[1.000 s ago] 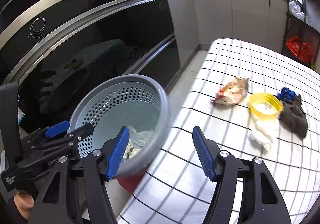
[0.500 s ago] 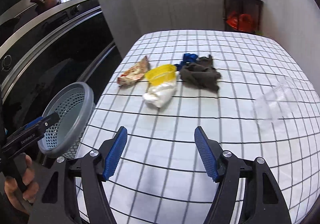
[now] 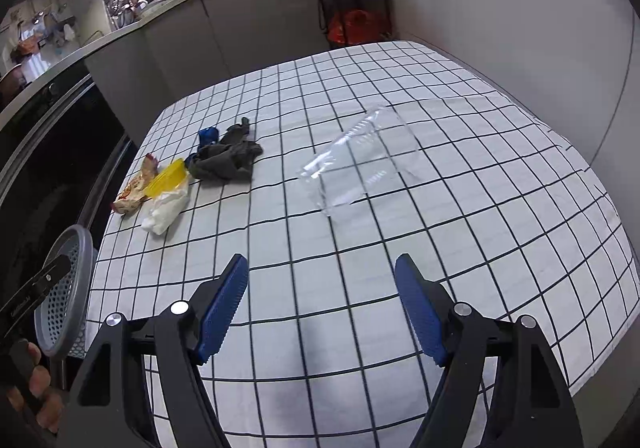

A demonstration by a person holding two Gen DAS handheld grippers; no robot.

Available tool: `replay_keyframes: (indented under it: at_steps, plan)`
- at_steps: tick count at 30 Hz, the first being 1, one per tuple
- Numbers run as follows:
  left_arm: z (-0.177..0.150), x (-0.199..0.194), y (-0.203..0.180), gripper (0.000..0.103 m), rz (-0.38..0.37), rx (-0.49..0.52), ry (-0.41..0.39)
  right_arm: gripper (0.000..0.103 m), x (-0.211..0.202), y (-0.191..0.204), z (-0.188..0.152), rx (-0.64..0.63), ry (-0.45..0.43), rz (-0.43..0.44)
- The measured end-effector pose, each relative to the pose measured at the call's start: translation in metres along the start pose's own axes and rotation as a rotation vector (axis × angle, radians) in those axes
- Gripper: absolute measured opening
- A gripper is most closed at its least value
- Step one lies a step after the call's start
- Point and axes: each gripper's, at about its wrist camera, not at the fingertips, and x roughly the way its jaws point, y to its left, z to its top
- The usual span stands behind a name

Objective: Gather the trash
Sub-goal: 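Reach the right gripper to the clear plastic cup and grasp it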

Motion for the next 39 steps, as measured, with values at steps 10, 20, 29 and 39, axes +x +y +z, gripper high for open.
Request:
replay_keyframes:
  at_steps: [10, 20, 29, 39]
  plan:
    - [0.003, 0.012, -0.020, 0.082, -0.026, 0.020, 0.016, 0.075, 0.033, -0.019, 0.026, 0.149, 0.040, 0.004]
    - [0.006, 0.024, -0.018, 0.082, -0.019, 0.019, 0.038, 0.075, 0.072, -0.021, 0.049, 0.278, 0.067, -0.036]
    - [0.006, 0.027, -0.015, 0.082, -0.014, 0.017, 0.047, 0.077, 0.104, -0.017, 0.065, 0.293, 0.101, -0.102]
    - [0.007, 0.032, -0.017, 0.082, -0.007, 0.023, 0.052, 0.077, 0.126, -0.013, 0.086, 0.188, 0.116, -0.164]
